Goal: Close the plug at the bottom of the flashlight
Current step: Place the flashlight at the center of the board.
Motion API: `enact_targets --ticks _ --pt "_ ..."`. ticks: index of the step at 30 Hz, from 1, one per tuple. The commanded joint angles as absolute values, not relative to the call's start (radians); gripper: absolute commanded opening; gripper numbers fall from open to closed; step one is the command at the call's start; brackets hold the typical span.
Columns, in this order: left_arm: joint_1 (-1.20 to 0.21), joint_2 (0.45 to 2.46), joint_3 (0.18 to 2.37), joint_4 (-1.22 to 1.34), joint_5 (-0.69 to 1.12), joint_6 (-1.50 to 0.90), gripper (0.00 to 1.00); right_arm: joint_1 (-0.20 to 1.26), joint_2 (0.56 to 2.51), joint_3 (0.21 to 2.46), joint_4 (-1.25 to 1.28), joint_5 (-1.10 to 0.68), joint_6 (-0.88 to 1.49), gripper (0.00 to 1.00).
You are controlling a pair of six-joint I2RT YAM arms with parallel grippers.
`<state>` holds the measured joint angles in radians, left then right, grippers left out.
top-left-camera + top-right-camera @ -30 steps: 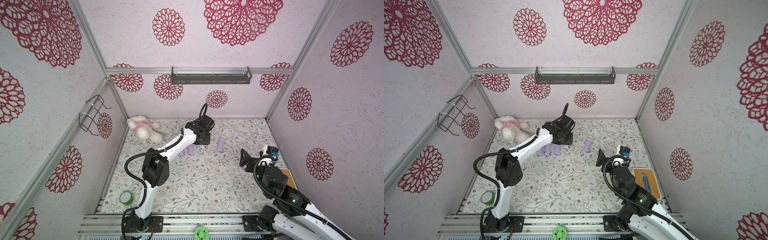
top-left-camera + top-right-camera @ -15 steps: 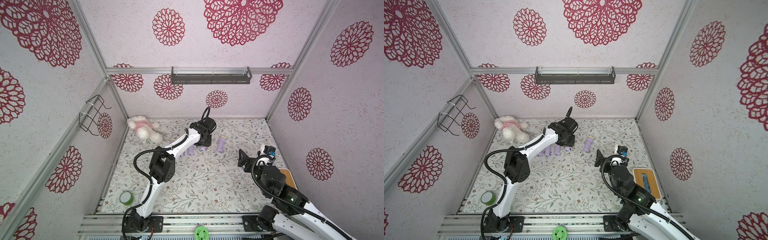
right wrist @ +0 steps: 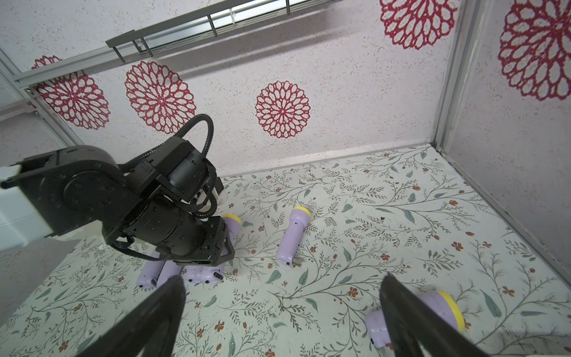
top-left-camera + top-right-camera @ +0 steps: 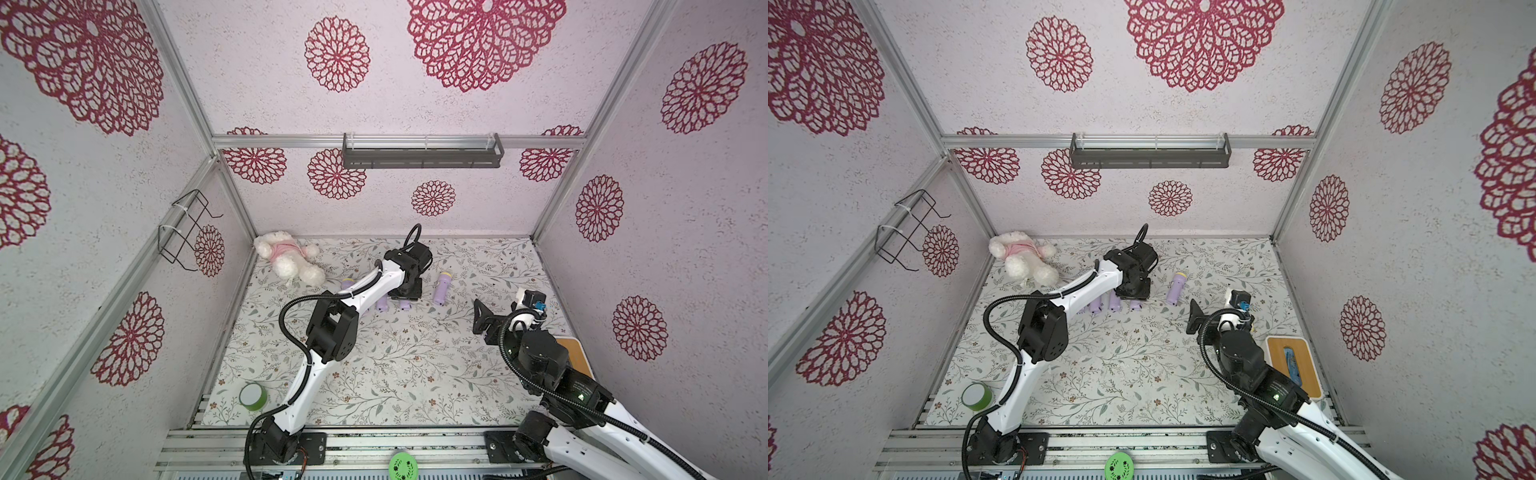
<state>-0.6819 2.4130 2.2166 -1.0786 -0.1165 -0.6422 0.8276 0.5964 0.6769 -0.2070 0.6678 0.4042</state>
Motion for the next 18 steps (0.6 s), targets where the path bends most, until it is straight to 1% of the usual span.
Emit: enact_targets --ticks 1,18 --pt "-0.664 2.440 2.253 -1.091 -0.116 -0.661 0.00 0.824 0.604 0.677 -0.180 0.653 0.422 0.99" --pt "-0.639 2.519 2.303 -1.088 -0.123 -0.678 0.00 0.824 0.608 0.654 -0.164 0.629 0.437 0.99"
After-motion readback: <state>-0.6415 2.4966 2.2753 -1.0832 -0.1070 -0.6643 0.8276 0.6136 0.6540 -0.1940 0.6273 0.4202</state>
